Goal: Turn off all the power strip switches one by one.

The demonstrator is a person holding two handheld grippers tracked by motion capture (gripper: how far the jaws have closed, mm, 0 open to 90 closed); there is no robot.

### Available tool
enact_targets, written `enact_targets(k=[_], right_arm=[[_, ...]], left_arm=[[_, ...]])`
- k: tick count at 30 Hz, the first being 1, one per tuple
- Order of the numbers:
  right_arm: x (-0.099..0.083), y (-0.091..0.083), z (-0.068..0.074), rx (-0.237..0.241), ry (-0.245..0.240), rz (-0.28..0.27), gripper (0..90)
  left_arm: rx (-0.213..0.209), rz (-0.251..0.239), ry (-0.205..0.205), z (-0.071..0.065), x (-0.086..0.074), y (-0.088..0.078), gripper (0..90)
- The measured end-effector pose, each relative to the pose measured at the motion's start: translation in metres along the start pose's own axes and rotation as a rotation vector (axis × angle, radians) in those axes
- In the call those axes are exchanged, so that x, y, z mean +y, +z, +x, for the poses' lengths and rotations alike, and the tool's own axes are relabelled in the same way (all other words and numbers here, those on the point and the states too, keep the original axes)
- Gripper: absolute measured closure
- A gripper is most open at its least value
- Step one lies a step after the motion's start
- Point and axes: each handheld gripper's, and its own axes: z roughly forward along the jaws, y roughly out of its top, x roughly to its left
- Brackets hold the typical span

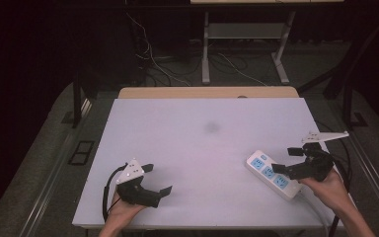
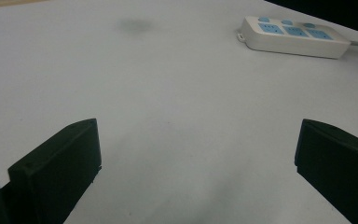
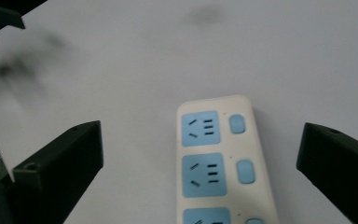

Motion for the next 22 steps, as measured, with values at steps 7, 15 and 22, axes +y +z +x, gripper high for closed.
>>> enact_targets(k=[7,15,22], right_arm=[[-0.02,0.0,0.013,0.044,0.006,-0.021,0.4],[-0.046,0.001,0.024,0.077,0.027,-0.091,0.5],[-0.06,0.007,0.032,0.069,0.008,-0.091,0.5]], left_arm=[[0.0,0.001,0.002,0.0,0.0,0.001,0.0],[0.0,0.002,0.004,-0.001,0.0,0.001,0.0],[0.002,0.007,0.003,0.0,0.001,0.001,0.0]])
